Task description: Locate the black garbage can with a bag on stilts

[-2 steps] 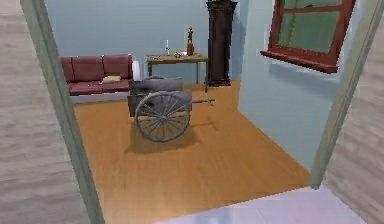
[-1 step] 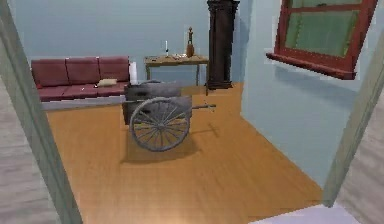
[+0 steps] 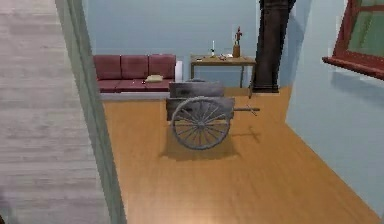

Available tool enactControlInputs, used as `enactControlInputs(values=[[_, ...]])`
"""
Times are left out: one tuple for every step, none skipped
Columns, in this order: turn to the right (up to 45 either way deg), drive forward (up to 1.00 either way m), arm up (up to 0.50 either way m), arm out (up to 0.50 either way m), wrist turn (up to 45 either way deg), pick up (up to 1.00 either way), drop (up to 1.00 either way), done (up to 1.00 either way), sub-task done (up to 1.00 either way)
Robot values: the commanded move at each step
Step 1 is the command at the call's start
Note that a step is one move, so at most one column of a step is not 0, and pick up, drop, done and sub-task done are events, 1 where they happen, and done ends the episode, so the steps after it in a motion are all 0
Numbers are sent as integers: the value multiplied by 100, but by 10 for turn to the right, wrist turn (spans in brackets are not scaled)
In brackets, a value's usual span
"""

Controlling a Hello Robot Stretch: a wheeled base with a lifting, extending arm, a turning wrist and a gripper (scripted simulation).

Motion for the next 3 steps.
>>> enactControlInputs(values=[[0, 65, 0, 0, 0, 0, 0, 0, 0], [60, 0, 0, 0, 0, 0, 0, 0, 0], [0, 70, 0, 0, 0, 0, 0, 0, 0]])
